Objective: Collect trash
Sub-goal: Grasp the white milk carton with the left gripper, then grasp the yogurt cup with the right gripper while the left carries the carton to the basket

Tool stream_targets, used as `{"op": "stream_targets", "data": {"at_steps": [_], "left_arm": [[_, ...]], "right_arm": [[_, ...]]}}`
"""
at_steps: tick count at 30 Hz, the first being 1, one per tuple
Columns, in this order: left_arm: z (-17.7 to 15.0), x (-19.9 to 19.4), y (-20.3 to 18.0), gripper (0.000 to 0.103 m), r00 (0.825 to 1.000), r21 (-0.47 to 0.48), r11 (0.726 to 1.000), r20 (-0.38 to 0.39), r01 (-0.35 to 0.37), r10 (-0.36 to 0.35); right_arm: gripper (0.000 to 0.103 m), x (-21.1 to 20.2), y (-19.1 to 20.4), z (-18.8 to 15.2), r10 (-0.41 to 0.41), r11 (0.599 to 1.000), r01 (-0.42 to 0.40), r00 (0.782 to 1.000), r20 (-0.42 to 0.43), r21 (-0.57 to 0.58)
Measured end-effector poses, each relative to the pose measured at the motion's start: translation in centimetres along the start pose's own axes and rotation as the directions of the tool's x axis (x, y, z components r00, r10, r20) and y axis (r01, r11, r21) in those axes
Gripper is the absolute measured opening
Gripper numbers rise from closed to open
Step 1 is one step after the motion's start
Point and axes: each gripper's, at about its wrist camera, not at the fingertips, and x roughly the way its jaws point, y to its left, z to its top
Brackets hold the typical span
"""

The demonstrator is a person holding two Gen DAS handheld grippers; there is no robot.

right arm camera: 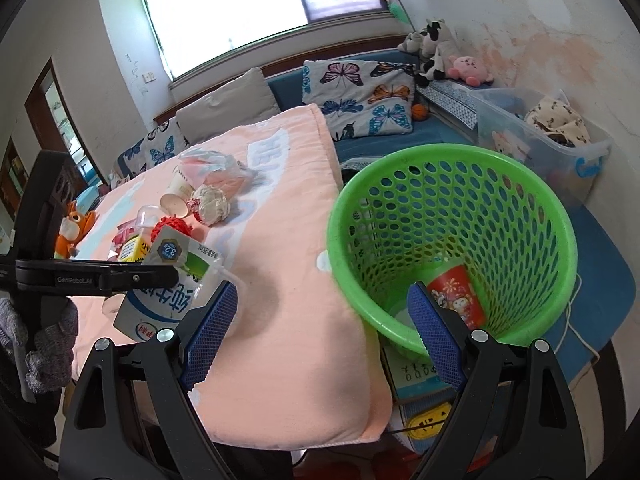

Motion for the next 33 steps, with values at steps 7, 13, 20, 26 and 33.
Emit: {"op": "stream_targets", "data": {"at_steps": [7,13,20,26,33], "left_arm": [[0.3,-2.2,-0.8,0.046,0.998,0.03,0.999,0.059,-0.01,0.008],[1.3,-4.7,-0.1,0.046,0.994,0.023,1.0,0.112,-0.012,0.009],[2.7,-6.7,0.6,0.046,0.988,0.016,1.0,0.152,-0.021,0.018],[3.6,-7.7,0.6,0.046,0.985,0.022,0.999,0.171,-0.029,0.025],[4.3,-7.5,0.1,0.046,0.986,0.033,0.999,0.166,-0.026,0.02]], "right_arm": [[0.085,0.5,1.1,-0.4,0.03,0.999,-0.031,0.999,-0.02,-0.029],[0.084,2.0,2.8,-1.3,0.071,0.995,-0.076,0.995,-0.068,-0.067],[0.084,4.5,5.3,-2.0,0.077,0.988,-0.091,0.99,-0.114,-0.125],[0.084,6.4,6.2,-2.1,0.049,0.986,-0.07,0.989,-0.138,-0.152],[0.065,6.5,5.9,-1.9,0.037,0.988,-0.057,0.99,-0.135,-0.145]]}}
